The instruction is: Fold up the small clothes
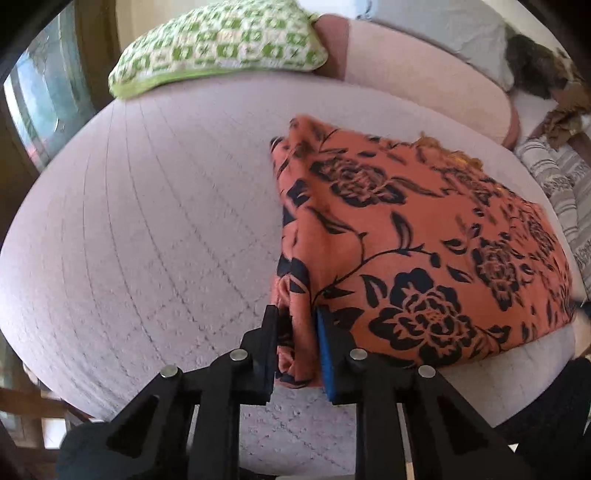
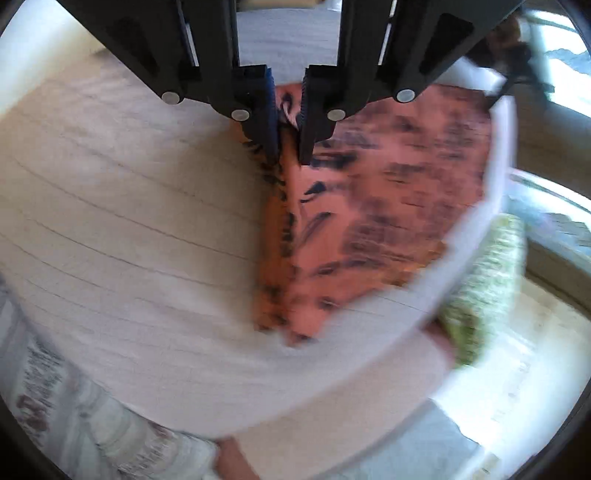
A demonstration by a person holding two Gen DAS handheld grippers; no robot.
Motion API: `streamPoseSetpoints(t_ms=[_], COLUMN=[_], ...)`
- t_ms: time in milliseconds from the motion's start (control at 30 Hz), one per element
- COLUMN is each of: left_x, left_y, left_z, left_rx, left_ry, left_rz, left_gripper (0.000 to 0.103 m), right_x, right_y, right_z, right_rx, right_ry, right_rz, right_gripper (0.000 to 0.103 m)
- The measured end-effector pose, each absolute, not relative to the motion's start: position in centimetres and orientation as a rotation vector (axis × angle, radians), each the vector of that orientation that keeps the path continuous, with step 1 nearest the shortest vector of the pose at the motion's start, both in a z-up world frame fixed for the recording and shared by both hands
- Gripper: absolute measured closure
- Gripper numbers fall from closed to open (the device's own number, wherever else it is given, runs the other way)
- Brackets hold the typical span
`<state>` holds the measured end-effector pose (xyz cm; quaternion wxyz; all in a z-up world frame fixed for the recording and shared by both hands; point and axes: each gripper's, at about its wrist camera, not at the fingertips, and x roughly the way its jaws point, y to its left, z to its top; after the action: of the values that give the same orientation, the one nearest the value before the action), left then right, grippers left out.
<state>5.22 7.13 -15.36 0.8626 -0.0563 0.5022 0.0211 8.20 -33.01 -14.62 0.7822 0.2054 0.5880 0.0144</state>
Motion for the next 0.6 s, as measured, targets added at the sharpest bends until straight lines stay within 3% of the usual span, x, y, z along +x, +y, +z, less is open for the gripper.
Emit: streamPoseSetpoints(t_ms=[33,100,133,167,233,400,500,533,567,600], left_x=[5.3,4.9,4.7,4.5,4.5,5.5,6.7,7.2,8.0,8.5], left_y=[7.1,7.3,7.3,7.3,7.1,5.4,4.3,4.0,4.1,4.2], left_z=[-15.1,-14.0,-13.3,-12.6,-11.4,-9.7,-10.5,-11.2,-12.5,-13.6], left_rx=[-0.115,-0.124,-0.117,-0.102,-0.099,-0.108,-0.092,-0.082,-0.056,-0.041], left_ry=[1.056,1.030,1.005,0.978,0.937,0.853,0.857,0.868,0.915,0.961], left_rz=[0.048,0.043,0.056,0.066,0.062,0.009,-0.006,-0.007,0.013,0.046], left_gripper=[0.077,0.072,0.071,0.070,0.070,0.048,0.047,0.047,0.047,0.047], right_x=[7.9,7.4,7.1,6.9,7.1,9.7,11.2,11.8,12.2,12.5], right_y=[-33.6,-33.9,-34.0,-34.0,-33.8,-32.6,-32.2,-32.3,-32.1,-32.0], right_z=[-14.7,-13.3,-12.1,-11.2,-9.6,-9.9,-11.8,-12.5,-13.2,-14.0], right_rx=[0.492,0.521,0.505,0.489,0.462,0.514,0.525,0.520,0.490,0.466], right_ry=[1.236,1.198,1.159,1.123,1.060,1.030,1.066,1.089,1.133,1.165], right_rz=[0.034,0.050,0.054,0.042,0.046,0.100,0.070,0.073,0.072,0.057], right_gripper=[0.084,0.069,0.040,0.025,0.025,0.025,0.025,0.036,0.089,0.088])
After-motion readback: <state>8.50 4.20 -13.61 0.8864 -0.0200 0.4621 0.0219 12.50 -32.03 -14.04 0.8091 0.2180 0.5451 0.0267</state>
